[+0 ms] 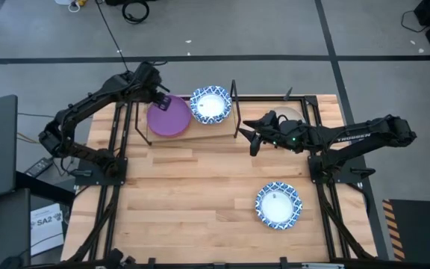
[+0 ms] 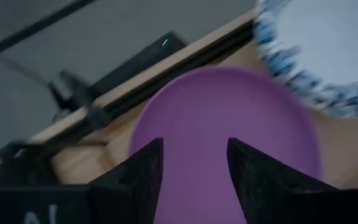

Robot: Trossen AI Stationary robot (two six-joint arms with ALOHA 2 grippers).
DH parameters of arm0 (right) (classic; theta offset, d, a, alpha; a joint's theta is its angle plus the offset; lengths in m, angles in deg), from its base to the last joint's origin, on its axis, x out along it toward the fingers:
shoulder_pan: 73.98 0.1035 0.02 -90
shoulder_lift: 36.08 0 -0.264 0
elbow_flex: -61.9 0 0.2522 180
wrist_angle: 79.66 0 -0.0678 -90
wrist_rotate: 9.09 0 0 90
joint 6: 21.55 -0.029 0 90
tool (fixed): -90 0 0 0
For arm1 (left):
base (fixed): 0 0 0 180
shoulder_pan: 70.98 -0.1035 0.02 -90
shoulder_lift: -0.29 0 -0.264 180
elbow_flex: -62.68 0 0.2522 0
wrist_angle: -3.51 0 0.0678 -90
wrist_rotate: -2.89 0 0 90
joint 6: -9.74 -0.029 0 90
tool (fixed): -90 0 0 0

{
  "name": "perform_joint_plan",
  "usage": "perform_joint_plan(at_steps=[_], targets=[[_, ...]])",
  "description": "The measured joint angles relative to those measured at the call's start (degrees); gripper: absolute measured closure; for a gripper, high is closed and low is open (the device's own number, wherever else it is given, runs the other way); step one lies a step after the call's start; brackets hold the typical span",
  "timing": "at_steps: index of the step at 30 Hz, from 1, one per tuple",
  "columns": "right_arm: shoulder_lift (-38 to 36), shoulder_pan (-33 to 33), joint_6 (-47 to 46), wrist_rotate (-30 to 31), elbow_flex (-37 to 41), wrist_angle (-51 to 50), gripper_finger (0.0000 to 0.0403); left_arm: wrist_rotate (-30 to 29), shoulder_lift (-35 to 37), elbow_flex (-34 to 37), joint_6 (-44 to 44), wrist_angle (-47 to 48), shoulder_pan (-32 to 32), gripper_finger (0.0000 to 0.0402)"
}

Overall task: Place and stack plates onto a shelf
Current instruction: Stack the gray plate on top of the violet plate on the shelf

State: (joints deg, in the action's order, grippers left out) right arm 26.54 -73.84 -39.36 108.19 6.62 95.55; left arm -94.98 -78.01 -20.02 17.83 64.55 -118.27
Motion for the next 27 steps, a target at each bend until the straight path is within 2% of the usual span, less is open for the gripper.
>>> perform_joint_plan(at_steps=[5, 10, 20, 27], targets=[[-0.32, -0.03, 2.82, 0.01, 0.0, -0.21, 0.0218, 1.77, 1.52, -0.01, -2.11, -5.51, 3.54, 0.0219], [-2.88, -0.79, 3.45, 0.02, -0.05, -2.08, 0.0218, 1.78, 2.34, -0.02, -2.49, -7.97, 9.8, 0.0219], [-10.19, -4.52, 2.39, 0.02, -4.24, -22.81, 0.0218, 1.9, 2.34, -0.02, -2.45, -11.44, 25.29, 0.0219], [-13.92, -7.09, 2.33, 0.02, -5.44, -34.95, 0.0218, 1.82, 2.34, -0.02, -2.28, -14.15, 33.87, 0.0219]])
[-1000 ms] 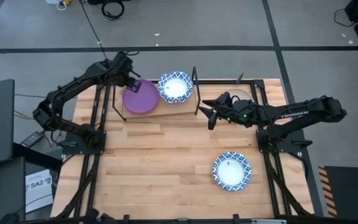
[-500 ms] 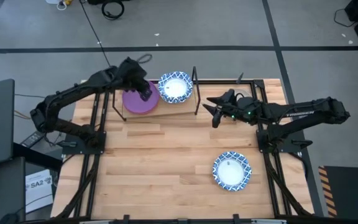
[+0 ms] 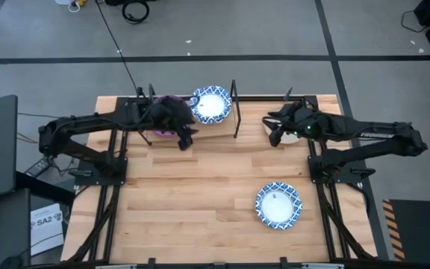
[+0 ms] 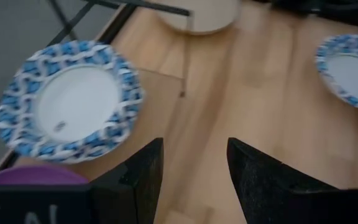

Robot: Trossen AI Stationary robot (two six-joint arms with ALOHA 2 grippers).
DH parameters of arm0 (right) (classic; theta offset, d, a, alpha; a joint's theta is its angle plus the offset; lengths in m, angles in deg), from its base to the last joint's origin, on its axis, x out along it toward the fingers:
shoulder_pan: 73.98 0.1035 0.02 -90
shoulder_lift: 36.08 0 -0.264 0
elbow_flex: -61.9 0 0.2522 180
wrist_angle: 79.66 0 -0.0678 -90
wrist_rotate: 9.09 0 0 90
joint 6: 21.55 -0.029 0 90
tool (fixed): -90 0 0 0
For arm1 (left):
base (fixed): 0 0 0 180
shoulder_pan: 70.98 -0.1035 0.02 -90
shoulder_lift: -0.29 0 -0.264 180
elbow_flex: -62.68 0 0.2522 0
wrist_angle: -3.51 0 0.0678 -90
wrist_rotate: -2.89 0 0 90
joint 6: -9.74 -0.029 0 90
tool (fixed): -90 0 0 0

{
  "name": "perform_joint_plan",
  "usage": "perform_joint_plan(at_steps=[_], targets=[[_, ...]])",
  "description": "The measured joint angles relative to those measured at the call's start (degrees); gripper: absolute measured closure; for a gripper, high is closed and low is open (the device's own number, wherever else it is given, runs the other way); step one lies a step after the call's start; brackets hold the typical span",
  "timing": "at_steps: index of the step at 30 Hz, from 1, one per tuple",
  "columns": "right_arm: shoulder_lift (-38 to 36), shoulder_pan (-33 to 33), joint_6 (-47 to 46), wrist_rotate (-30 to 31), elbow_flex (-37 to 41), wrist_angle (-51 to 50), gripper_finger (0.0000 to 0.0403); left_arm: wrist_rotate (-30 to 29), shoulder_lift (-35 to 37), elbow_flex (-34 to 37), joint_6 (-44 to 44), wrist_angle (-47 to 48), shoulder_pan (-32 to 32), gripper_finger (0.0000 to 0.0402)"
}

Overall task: Place and stack plates onto a shelf
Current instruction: Stack the gray plate on top of the violet plate on the shelf

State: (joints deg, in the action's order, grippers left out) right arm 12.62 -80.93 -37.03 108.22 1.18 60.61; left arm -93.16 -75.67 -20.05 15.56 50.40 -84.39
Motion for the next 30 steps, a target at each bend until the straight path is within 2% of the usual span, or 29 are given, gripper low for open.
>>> perform_joint_plan(at_steps=[6, 14, 22, 30], targets=[[-1.14, -1.74, -4.23, -0.32, 0.0, -10.52, 0.0218, -0.05, 0.0, 0.01, 2.31, -0.9, 4.68, 0.0219], [0.7, -2.34, -4.41, -0.39, 0.04, -22.05, 0.0218, -0.05, -0.02, 0.0, 2.58, -1.26, 8.91, 0.0219], [3.78, -2.34, -4.54, -0.42, 5.01, -22.06, 0.0218, -0.06, -0.02, 0.0, 2.61, -1.96, 11.41, 0.0219], [5.95, -3.7, -9.0, -1.61, 9.52, -19.49, 0.0218, -0.08, -0.02, 0.0, 2.61, -2.03, 11.78, 0.0219]])
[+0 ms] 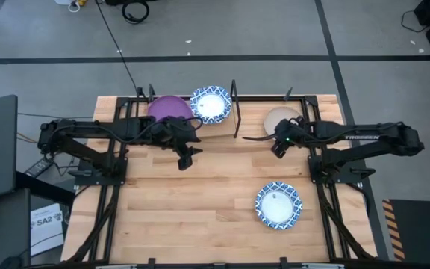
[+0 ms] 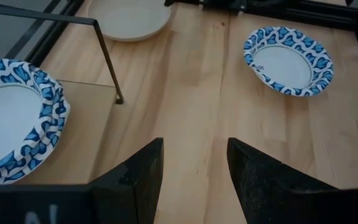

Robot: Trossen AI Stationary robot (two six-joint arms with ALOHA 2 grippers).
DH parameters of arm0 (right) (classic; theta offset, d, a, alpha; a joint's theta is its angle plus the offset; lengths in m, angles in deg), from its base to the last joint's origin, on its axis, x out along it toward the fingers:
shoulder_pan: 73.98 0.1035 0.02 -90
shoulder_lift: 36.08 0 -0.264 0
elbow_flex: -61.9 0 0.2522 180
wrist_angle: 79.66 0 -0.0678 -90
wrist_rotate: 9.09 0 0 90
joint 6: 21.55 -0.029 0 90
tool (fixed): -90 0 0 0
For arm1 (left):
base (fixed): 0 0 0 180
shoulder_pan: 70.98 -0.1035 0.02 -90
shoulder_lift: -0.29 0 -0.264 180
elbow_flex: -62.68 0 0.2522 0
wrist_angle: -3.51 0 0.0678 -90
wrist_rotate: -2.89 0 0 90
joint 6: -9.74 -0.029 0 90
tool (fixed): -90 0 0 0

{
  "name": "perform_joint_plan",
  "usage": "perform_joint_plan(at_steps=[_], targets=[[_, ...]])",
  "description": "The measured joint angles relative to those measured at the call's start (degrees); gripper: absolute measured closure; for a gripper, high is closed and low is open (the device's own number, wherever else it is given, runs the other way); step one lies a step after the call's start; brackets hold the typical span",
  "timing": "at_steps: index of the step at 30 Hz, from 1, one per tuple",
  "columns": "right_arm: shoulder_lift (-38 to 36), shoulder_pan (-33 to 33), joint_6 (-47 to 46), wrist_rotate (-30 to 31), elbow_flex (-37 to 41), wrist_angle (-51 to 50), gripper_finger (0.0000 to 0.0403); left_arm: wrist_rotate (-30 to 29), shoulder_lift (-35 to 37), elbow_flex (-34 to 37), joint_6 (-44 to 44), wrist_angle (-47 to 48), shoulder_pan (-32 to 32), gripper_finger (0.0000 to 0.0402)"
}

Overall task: Place and stack plates onto a shelf
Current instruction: Stack the gray plate on top of the violet plate on the shelf

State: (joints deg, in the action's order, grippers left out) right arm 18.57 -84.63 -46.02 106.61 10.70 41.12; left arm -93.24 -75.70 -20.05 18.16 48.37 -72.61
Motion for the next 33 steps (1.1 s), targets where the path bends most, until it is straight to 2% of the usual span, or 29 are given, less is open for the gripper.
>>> perform_joint_plan(at_steps=[12, 33], targets=[[5.63, -6.12, 2.12, -3.33, 8.01, 16.74, 0.0218, 0.0, 0.0, 0.0, -0.02, -0.07, 0.0, 0.0219], [18.37, -11.06, 5.16, -3.32, 8.05, 23.15, 0.0218, 0.0, 0.0, 0.0, -0.02, -0.01, 0.0, 0.0219]])
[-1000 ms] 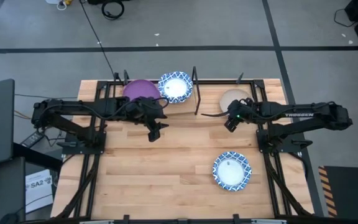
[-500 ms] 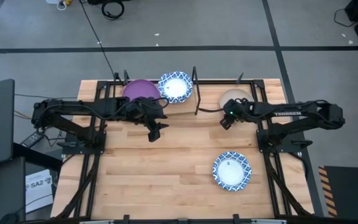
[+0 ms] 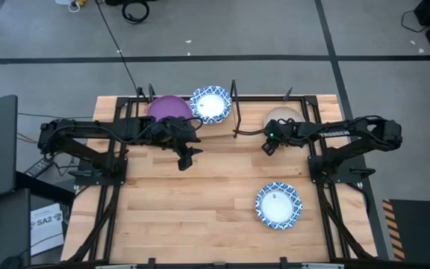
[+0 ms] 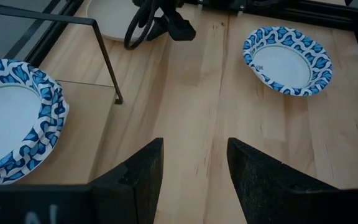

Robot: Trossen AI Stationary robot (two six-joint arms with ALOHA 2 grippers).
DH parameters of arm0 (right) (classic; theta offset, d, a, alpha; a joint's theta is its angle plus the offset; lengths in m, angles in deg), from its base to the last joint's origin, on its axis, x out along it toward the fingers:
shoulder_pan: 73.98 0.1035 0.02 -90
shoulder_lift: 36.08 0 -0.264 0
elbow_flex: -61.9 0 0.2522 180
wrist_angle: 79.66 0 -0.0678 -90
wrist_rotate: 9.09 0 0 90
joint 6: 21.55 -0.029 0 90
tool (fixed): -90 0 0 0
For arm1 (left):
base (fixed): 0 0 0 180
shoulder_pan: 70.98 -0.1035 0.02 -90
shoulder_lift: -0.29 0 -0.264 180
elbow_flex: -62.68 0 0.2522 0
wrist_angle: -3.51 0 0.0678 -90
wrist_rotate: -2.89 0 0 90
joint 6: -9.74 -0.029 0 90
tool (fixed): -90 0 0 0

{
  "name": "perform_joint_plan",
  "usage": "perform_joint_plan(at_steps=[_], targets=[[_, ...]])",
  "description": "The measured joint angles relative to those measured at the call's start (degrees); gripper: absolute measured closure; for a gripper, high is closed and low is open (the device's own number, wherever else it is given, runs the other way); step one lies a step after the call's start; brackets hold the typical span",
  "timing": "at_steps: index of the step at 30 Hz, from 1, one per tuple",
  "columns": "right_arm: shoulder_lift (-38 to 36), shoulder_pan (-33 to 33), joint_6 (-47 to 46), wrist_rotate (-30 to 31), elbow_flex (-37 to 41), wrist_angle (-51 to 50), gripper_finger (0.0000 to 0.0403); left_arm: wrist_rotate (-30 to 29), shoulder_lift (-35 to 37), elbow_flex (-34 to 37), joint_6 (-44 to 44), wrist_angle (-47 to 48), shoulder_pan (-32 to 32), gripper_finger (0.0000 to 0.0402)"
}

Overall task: Place and stack plates onto a shelf
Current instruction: Stack the gray plate on top of the violet plate on the shelf

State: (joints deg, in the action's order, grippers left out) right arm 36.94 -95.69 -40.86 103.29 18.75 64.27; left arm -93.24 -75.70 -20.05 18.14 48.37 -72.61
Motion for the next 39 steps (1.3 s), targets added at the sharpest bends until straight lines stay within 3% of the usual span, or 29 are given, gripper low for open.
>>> perform_joint_plan(at_steps=[10, 27, 39], targets=[[4.73, -1.59, 0.0, -0.01, 0.0, 0.49, 0.0231, 0.0, 0.0, 0.0, 0.0, 0.02, 0.0, 0.0219], [5.75, -1.72, 0.91, 1.81, -0.11, 0.87, 0.0366, 0.0, 0.0, 0.0, 0.0, 0.04, 0.0, 0.0219], [4.62, -1.72, 1.68, 3.15, -0.59, 0.03, 0.0383, 0.0, -0.02, 0.0, -0.02, 0.02, 0.0, 0.0219]])
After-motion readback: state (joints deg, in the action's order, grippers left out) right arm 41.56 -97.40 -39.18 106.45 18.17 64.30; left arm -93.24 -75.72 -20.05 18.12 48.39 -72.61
